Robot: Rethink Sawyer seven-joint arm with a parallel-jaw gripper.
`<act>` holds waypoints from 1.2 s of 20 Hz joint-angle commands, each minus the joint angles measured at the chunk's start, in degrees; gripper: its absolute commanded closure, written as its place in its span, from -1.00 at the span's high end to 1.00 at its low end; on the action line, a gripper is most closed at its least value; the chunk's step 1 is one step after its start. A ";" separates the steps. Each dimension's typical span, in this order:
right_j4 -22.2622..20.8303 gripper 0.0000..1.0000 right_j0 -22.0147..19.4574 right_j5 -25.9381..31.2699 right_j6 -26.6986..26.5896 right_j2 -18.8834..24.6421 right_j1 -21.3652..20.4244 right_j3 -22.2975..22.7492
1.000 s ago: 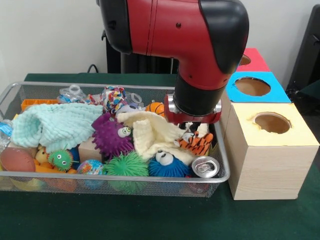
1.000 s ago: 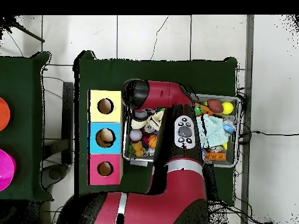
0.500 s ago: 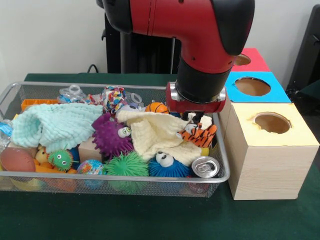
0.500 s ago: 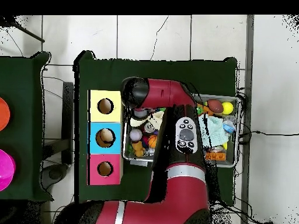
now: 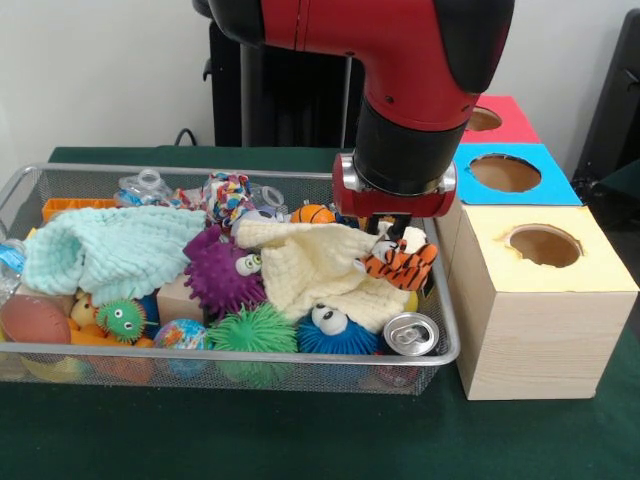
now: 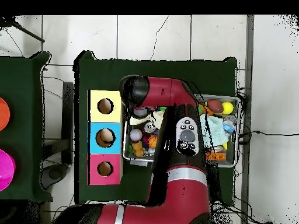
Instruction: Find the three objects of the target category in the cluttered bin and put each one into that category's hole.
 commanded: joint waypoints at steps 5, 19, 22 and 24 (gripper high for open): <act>1.45 -1.00 -0.75 2.34 4.81 4.05 1.46 4.24; 0.93 -1.00 -0.22 2.67 5.07 3.62 2.35 2.95; 0.91 -1.00 -0.19 2.00 5.13 3.62 2.12 3.65; 0.93 -1.00 -0.13 1.67 5.41 3.54 2.08 3.90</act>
